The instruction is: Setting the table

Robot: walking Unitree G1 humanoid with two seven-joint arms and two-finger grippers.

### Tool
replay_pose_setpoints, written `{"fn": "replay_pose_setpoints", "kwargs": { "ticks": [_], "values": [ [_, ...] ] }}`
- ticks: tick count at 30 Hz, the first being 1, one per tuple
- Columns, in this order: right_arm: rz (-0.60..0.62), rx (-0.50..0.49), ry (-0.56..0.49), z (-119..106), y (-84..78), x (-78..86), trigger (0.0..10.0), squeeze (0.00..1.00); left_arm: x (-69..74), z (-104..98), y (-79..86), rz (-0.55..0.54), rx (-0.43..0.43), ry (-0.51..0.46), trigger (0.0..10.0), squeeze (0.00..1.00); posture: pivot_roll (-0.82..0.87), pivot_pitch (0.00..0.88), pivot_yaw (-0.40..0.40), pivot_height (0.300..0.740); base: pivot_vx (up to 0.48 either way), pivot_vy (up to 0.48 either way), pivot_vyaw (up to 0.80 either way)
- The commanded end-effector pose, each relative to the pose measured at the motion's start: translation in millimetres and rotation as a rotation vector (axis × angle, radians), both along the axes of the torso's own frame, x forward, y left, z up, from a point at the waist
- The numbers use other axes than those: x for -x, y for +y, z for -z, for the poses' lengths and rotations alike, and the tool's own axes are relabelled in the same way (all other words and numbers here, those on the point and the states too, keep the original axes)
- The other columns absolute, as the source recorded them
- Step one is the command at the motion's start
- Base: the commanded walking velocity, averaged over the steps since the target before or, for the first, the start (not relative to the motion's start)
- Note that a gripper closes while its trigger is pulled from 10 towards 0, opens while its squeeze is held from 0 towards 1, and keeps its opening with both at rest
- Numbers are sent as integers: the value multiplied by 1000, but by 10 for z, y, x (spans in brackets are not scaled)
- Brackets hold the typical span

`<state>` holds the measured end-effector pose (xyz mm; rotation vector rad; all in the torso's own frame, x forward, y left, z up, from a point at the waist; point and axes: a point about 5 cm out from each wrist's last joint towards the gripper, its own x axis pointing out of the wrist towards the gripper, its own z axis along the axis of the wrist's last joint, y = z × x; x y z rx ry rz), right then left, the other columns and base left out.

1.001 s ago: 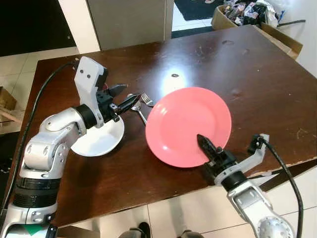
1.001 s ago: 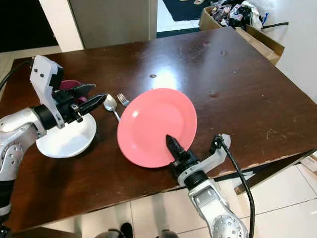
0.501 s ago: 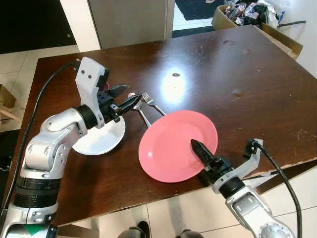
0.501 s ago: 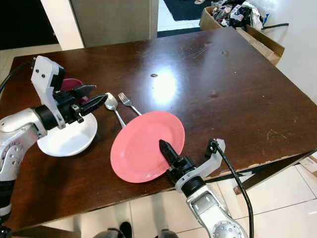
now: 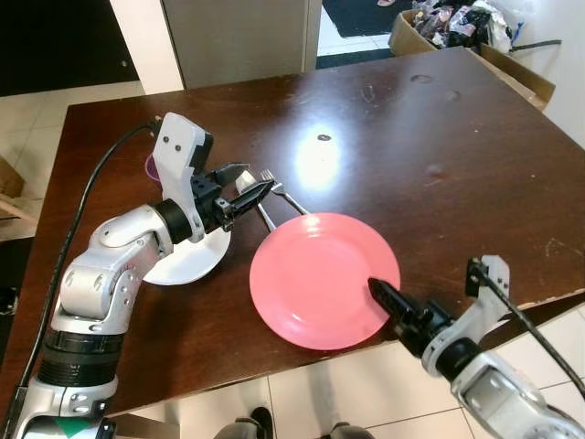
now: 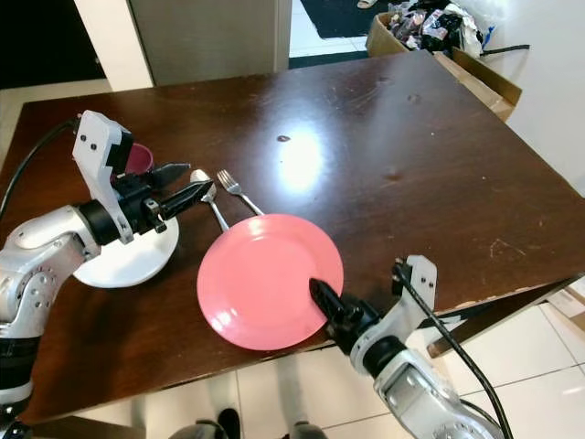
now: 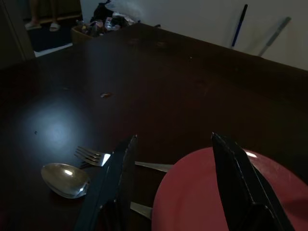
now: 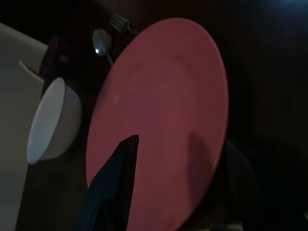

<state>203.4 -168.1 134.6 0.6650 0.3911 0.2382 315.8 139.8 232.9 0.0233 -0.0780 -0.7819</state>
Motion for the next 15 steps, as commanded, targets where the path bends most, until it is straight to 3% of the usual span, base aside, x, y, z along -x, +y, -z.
{"fn": "replay_pose_setpoints", "kwargs": {
  "ticks": [1, 3, 5, 6, 7, 9, 11, 14, 15],
  "values": [
    [-10, 28, 26, 18, -18, 72, 10000, 0, 14, 42, -2, 2, 3, 8, 10000, 0, -202, 70, 51, 740, 0, 0, 0],
    [-12, 81, 39, 46, -66, 95, 10000, 0, 16, 47, -15, 5, 7, 10, 10000, 0, -202, 70, 51, 740, 0, 0, 0],
    [-10, 202, 48, 58, -175, 126, 10000, 0, 19, 47, -32, 10, 11, 10, 10000, 0, -202, 72, 54, 740, 0, 0, 0],
    [-10, 202, 48, 58, -175, 126, 10000, 0, 19, 47, -32, 10, 11, 10, 10000, 0, -202, 72, 54, 740, 0, 0, 0],
    [-5, 305, 43, 42, -262, 139, 10000, 0, 21, 46, -34, 12, 12, 10, 10000, 0, -204, 73, 55, 740, 0, 0, 0],
    [30, 393, 22, -18, -393, 130, 10000, 0, 22, 47, -36, 13, 14, 11, 10000, 0, -204, 74, 54, 740, 0, 0, 0],
    [92, 490, -56, -157, -540, 78, 10000, 0, 20, 50, -34, 8, 25, 18, 10000, 0, -205, 75, 58, 740, 0, 0, 0],
    [131, 561, -143, -301, -612, 30, 10000, 0, 13, 52, -27, -2, 40, 25, 10000, 0, -204, 75, 63, 740, 0, 0, 0],
    [198, 545, -334, -585, -589, -86, 10000, 0, -26, 86, -32, -59, 54, 41, 10000, 0, -205, 71, 78, 740, 0, 0, 0]
  ]
}}
